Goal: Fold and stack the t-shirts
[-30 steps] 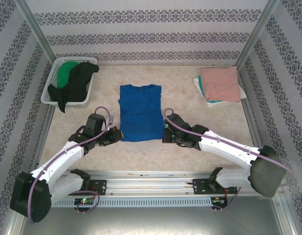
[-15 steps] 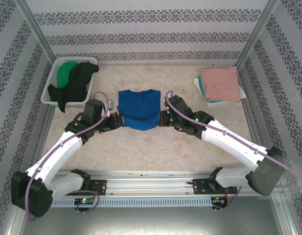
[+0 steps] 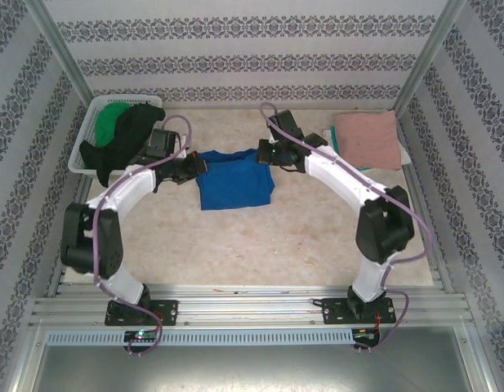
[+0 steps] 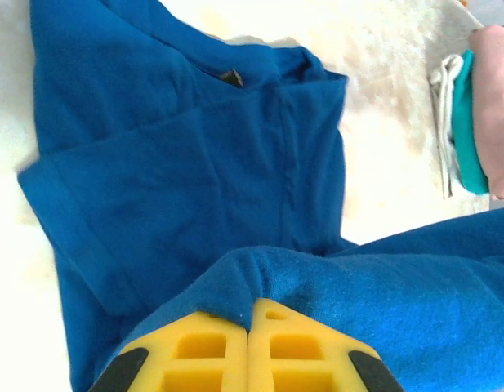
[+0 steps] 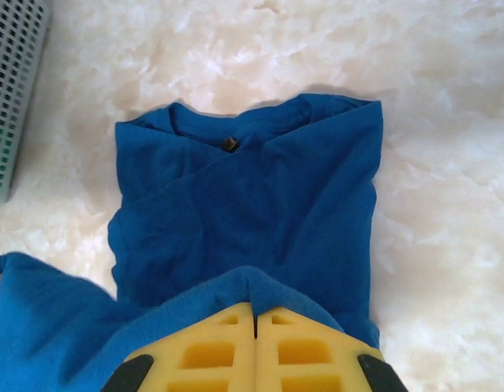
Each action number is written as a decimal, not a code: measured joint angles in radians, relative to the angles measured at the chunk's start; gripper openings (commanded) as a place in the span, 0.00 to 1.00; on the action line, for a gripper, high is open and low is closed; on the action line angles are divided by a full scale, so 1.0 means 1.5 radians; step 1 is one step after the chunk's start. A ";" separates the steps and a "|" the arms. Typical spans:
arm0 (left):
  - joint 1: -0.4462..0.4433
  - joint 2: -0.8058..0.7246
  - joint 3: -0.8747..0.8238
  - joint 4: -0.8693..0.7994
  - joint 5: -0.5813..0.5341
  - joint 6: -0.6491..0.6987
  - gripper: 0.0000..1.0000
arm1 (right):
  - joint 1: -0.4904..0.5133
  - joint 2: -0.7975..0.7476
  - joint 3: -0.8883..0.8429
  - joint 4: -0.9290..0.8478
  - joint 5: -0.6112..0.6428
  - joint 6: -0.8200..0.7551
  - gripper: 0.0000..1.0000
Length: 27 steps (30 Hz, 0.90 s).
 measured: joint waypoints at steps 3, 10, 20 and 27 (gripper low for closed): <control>0.021 0.065 0.037 0.003 0.013 0.000 0.05 | -0.018 0.067 0.063 -0.005 -0.021 -0.007 0.00; 0.058 0.186 0.130 0.003 0.031 0.002 0.28 | -0.050 0.204 0.215 -0.024 -0.068 -0.021 0.00; 0.070 0.279 0.292 -0.027 0.031 0.011 0.34 | -0.082 0.313 0.349 -0.091 -0.093 -0.042 0.40; 0.058 0.215 0.216 -0.020 0.037 0.033 0.35 | -0.082 0.249 0.252 -0.049 -0.077 -0.050 0.40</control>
